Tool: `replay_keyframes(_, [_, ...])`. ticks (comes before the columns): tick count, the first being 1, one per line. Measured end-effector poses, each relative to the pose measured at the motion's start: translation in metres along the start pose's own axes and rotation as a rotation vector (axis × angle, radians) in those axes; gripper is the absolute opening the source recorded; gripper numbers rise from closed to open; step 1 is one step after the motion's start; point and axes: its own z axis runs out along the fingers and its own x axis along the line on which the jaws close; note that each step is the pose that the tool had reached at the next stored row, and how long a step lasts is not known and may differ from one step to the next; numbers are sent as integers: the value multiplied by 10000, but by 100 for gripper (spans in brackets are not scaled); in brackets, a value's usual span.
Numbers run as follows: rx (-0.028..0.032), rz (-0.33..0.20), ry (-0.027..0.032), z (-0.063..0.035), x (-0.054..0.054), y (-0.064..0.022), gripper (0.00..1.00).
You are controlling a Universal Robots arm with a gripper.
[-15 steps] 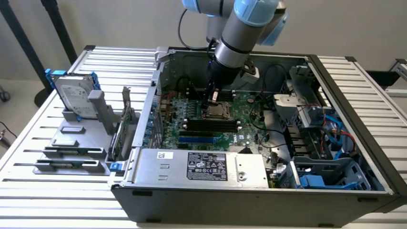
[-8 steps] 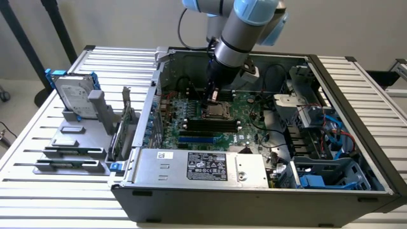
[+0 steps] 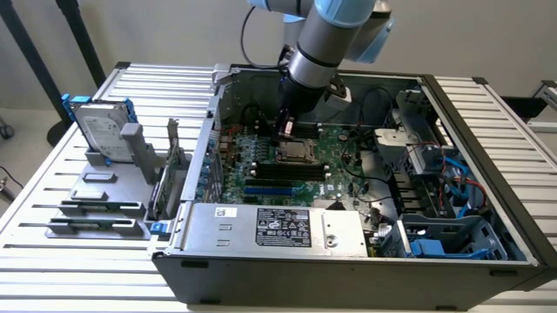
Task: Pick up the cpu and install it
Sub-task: 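Close the cpu cover, then install the first cpu locking lever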
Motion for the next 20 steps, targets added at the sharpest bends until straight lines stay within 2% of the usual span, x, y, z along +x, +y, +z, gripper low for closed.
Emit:
replay_keyframes(6, [10, -22, 79, -46, -60, -99, 11])
replay_keyframes(20, [10, -24, 84, -48, -61, -100, 11])
